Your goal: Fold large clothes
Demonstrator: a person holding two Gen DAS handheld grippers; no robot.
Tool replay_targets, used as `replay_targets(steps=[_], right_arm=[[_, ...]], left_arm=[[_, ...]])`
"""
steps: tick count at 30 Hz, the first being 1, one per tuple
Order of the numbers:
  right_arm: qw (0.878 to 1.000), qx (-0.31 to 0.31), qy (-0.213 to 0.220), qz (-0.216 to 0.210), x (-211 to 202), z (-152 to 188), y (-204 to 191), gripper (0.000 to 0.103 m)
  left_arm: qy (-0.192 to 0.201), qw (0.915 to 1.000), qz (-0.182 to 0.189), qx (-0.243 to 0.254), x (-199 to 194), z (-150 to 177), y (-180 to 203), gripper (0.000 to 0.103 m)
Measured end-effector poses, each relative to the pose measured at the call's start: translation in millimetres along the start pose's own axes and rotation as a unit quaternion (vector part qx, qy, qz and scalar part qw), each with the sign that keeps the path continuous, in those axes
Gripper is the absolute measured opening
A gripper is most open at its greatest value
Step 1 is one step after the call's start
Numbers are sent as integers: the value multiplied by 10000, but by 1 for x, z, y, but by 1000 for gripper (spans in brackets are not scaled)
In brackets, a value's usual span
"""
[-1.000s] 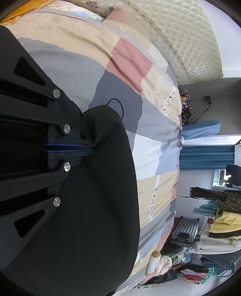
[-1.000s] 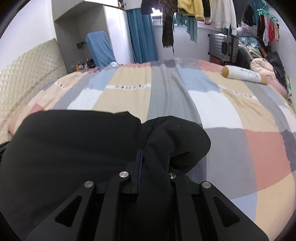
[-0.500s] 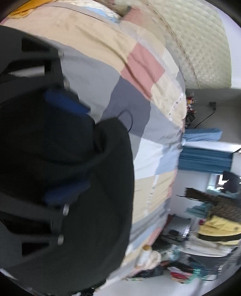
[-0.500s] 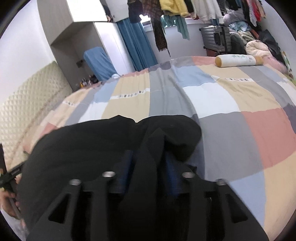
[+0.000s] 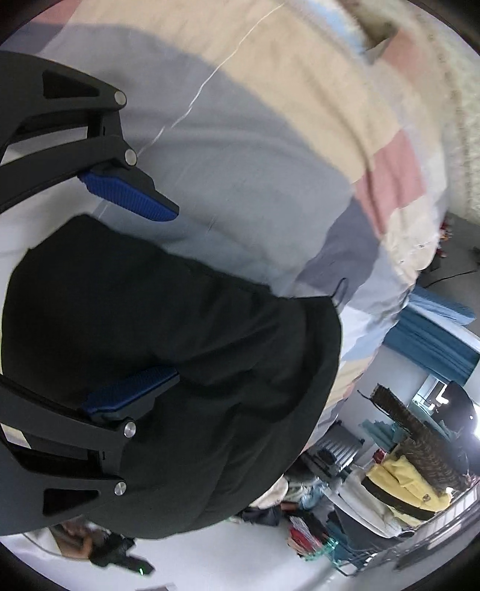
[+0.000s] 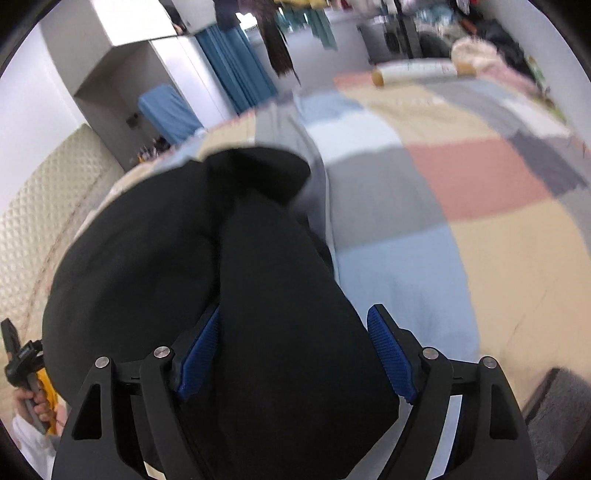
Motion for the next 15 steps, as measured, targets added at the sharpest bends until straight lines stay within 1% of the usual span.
replay_targets(steps=[1, 2, 3, 4, 5, 6, 7, 8, 9, 10, 11, 12, 15], right_arm=[[9999, 78, -59, -93, 1, 1, 1, 78], [9997, 117, -122, -188, 3, 2, 0, 78], [9997, 102, -159, -168, 4, 3, 0, 78], [9997, 82, -180, -162, 4, 4, 1, 75], [9994, 60, -227, -243, 4, 6, -2, 63], [9988, 46, -285, -384, 3, 8, -5, 54], [9981, 2, -307, -526, 0, 10, -10, 37], [9982, -92, -250, -531, -4, 12, -14, 23], [9984, -229, -175, -493, -9, 14, -18, 15], [9982, -460, -30, -394, -18, 15, -27, 8], [9976, -583, 89, -352, -25, 16, -32, 7], [9968, -717, 213, -287, -33, 19, -36, 7], [9953, -920, 293, 24, -38, 27, -34, 6]], left_arm=[[-5, 9999, 105, -47, 1, 0, 2, 80], [6, 9998, 185, -42, 1, 1, 5, 76], [25, 9996, 288, -3, 0, 1, 11, 68], [43, 9995, 318, 49, -1, 2, 16, 65], [59, 9994, 313, 108, -3, 3, 19, 57], [96, 9993, 310, 194, -7, 4, 23, 44], [152, 9990, 330, 251, -11, 3, 26, 38], [195, 9988, 342, 282, -14, 2, 29, 28], [256, 9987, 334, 292, -20, 2, 31, 20], [299, 9987, 309, 287, -23, 1, 31, 18], [362, 9986, 254, 277, -31, 1, 31, 14], [410, 9985, 240, 261, -36, 3, 31, 13], [447, 9985, 180, 241, -45, 10, 29, 12]])
Point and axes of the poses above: each gripper's, at about its wrist camera, not at the fingertips, and x roughly the way its jaws point, y to its right, z to its underside, the point moved 7 cm from there along x, roughly the way its jaws point, and after that the axes turned 15 degrees about x, right-handed, at the moved point
